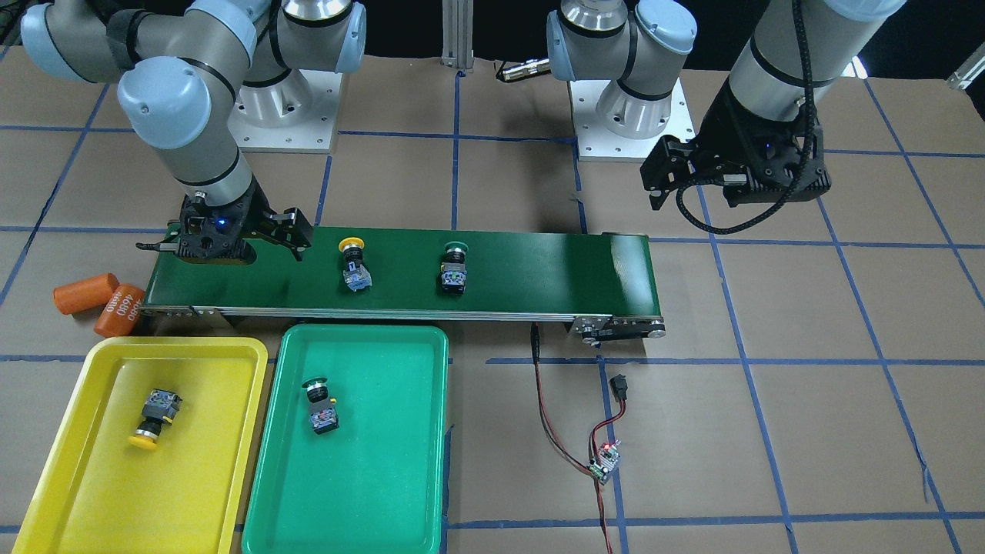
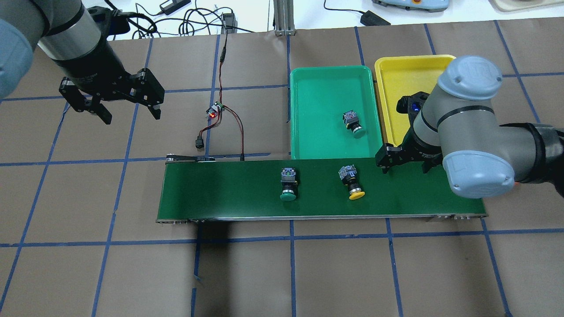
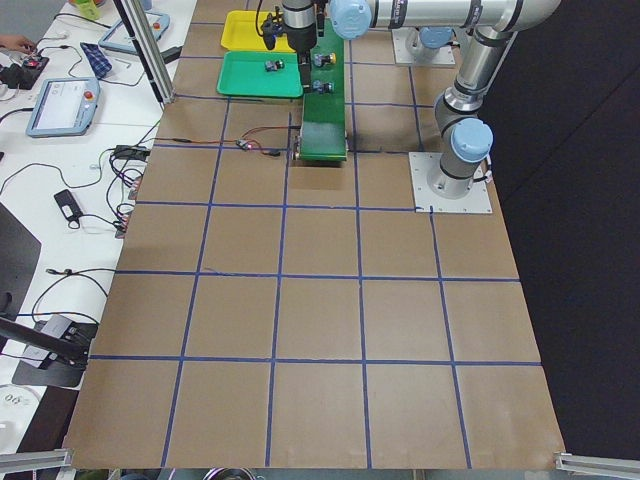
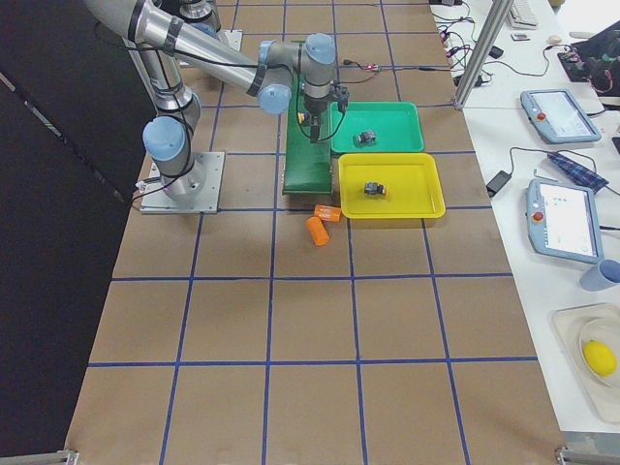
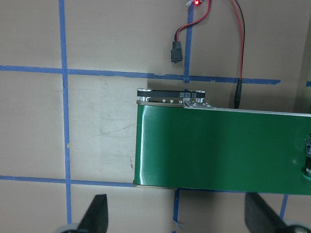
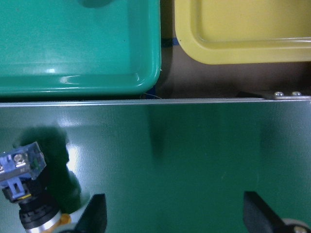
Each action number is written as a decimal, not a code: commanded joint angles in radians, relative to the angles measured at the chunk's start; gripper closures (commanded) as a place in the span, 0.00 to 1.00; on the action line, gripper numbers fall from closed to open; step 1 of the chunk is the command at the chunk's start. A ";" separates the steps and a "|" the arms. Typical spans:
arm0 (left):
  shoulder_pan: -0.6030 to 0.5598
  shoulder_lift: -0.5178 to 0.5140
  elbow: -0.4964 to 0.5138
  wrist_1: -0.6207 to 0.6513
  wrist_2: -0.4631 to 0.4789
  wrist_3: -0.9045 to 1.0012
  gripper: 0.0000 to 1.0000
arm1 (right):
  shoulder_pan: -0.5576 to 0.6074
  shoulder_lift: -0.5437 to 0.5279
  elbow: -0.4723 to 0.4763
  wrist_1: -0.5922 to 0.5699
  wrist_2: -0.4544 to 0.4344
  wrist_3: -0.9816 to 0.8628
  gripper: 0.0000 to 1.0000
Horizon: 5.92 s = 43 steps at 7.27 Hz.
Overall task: Sort buttons by color to trays
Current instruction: 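Move the right gripper back to the belt and grasp a yellow-capped button, then carry the yellow-capped button into the yellow tray and release it, then move the right gripper to the belt and grasp the last green-capped button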
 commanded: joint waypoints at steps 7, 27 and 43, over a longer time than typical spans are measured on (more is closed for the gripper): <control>0.001 -0.003 0.002 0.001 -0.005 0.000 0.00 | 0.060 0.006 0.050 -0.066 0.002 0.062 0.00; -0.040 -0.029 0.053 -0.074 0.003 -0.003 0.00 | -0.064 0.490 -0.559 0.063 -0.074 -0.122 0.40; -0.046 -0.023 0.045 -0.017 -0.097 -0.086 0.00 | 0.089 0.057 0.006 -0.106 -0.058 0.088 0.00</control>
